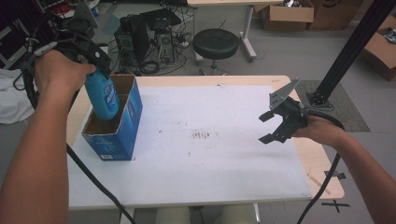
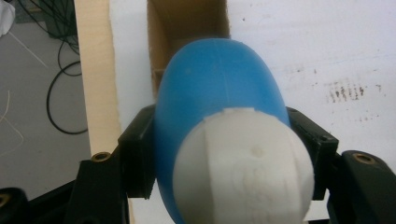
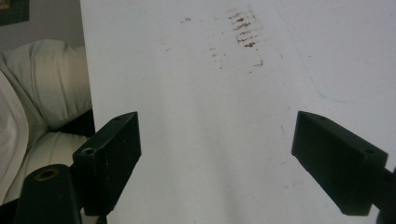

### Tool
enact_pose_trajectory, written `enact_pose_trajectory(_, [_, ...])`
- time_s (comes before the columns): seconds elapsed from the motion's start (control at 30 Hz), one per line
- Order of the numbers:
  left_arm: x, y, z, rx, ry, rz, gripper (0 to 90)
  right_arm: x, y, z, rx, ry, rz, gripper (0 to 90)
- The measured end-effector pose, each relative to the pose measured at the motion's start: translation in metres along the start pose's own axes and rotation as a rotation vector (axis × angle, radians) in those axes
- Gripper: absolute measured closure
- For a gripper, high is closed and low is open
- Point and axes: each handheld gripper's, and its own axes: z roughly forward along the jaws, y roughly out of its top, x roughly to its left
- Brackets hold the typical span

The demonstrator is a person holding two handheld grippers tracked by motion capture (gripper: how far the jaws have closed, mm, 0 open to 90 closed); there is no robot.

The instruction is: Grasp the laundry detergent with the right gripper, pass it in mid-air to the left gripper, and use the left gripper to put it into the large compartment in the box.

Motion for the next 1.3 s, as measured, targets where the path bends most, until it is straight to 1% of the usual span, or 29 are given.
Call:
enact_pose_trajectory(0.13, [0.001, -0.004, 0.014, 0.005, 0.015, 0.005, 37.8, 0.0, 0.0, 0.002, 0.001, 0.002, -0.002, 15.7])
enact_pose_trajectory(0.2, [0.002, -0.006, 0.022, 0.008, 0.016, 0.008, 37.8, 0.0, -0.001, 0.003, 0.004, 0.002, 0.003, 15.7])
enact_pose_trajectory(0.27, [0.004, -0.007, 0.029, 0.018, 0.009, 0.006, 37.9, -0.001, -0.001, 0.002, 0.004, 0.002, 0.006, 15.7])
enact_pose_trajectory(0.37, [0.006, -0.01, 0.04, 0.019, -0.002, 0.003, 37.9, -0.001, -0.002, 0.002, 0.005, 0.001, 0.01, 15.7])
enact_pose_trajectory(0.57, [0.009, -0.014, 0.057, 0.03, 0.002, 0.011, 37.9, -0.003, -0.002, 0.002, 0.005, -0.001, 0.013, 15.7])
enact_pose_trajectory(0.7, [0.01, -0.018, 0.071, 0.033, -0.005, 0.009, 37.9, -0.003, -0.003, 0.004, 0.008, 0.0, 0.018, 15.7])
enact_pose_trajectory(0.83, [0.011, -0.022, 0.087, 0.042, -0.006, 0.018, 37.9, -0.003, -0.004, 0.005, 0.011, 0.003, 0.022, 15.7])
enact_pose_trajectory(1.1, [0.011, -0.031, 0.116, 0.055, -0.01, 0.017, 37.8, -0.004, -0.006, 0.006, 0.013, 0.002, 0.029, 15.7])
enact_pose_trajectory(1.3, [0.011, -0.035, 0.127, 0.058, -0.011, 0.016, 37.9, -0.004, -0.007, 0.007, 0.016, 0.0, 0.035, 15.7])
